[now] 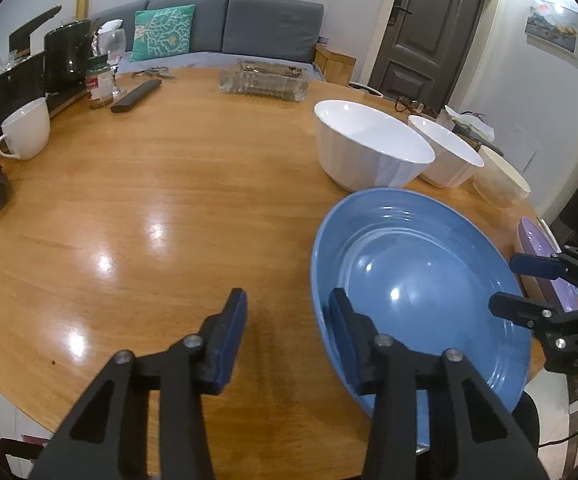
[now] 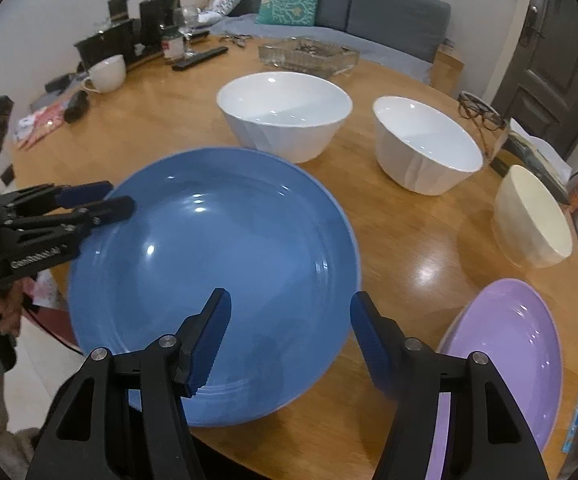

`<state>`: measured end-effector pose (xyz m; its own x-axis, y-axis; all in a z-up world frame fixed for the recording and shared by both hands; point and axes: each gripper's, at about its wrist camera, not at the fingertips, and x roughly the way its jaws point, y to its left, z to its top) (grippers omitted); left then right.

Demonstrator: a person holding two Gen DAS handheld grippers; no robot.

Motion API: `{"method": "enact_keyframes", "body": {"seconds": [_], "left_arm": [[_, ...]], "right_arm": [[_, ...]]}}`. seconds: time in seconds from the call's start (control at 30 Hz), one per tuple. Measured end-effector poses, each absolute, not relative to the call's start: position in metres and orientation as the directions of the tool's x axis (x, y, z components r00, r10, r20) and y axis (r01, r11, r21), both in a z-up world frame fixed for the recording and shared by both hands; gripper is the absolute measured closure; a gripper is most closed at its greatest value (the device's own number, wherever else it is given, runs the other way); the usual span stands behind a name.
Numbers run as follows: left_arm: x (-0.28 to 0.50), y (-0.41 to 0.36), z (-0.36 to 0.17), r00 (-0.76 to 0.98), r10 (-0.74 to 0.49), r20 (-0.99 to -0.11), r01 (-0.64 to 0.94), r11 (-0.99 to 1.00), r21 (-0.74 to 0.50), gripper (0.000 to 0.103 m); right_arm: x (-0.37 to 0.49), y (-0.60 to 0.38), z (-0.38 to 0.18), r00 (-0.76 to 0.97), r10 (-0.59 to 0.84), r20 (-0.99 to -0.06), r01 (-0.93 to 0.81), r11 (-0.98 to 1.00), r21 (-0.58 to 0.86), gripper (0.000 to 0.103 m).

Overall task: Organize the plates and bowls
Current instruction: 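Close both grippers on the rim of the blue plate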

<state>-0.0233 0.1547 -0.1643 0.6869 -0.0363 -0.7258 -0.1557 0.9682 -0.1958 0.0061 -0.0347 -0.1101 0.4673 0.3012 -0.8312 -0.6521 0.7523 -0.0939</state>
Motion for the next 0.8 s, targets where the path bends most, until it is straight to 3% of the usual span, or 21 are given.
{"method": "enact_keyframes", "body": {"seconds": [0.17,0.33,0.7,0.8], "left_arm": [[-0.021,0.148,-0.164,0.689,-0.062,-0.723,-0.123,0.972,-0.201,0.081],[-0.02,0.144,-0.164,0.687,-0.065,-0.724,-0.116,0.973,-0.197,0.083],[-0.024,0.163,-0.165,0.69,-0.021,-0.723,-0.177,0.964,-0.197,0.072],[-0.026,0.165,-0.165,0.69,0.002,-0.723,-0.195,0.963,-0.184,0.063]], "right_arm": [[0.007,-0.038,-0.114,0.456,0.287,-0.842,-0.648,0.756,-0.093,0.046],[0.006,-0.038,-0.115,0.456,0.286,-0.843,-0.65,0.754,-0.095,0.047],[0.012,-0.042,-0.123,0.442,0.273,-0.855,-0.642,0.762,-0.089,0.049],[0.013,-0.043,-0.125,0.437,0.273,-0.857,-0.642,0.762,-0.084,0.049]]}}
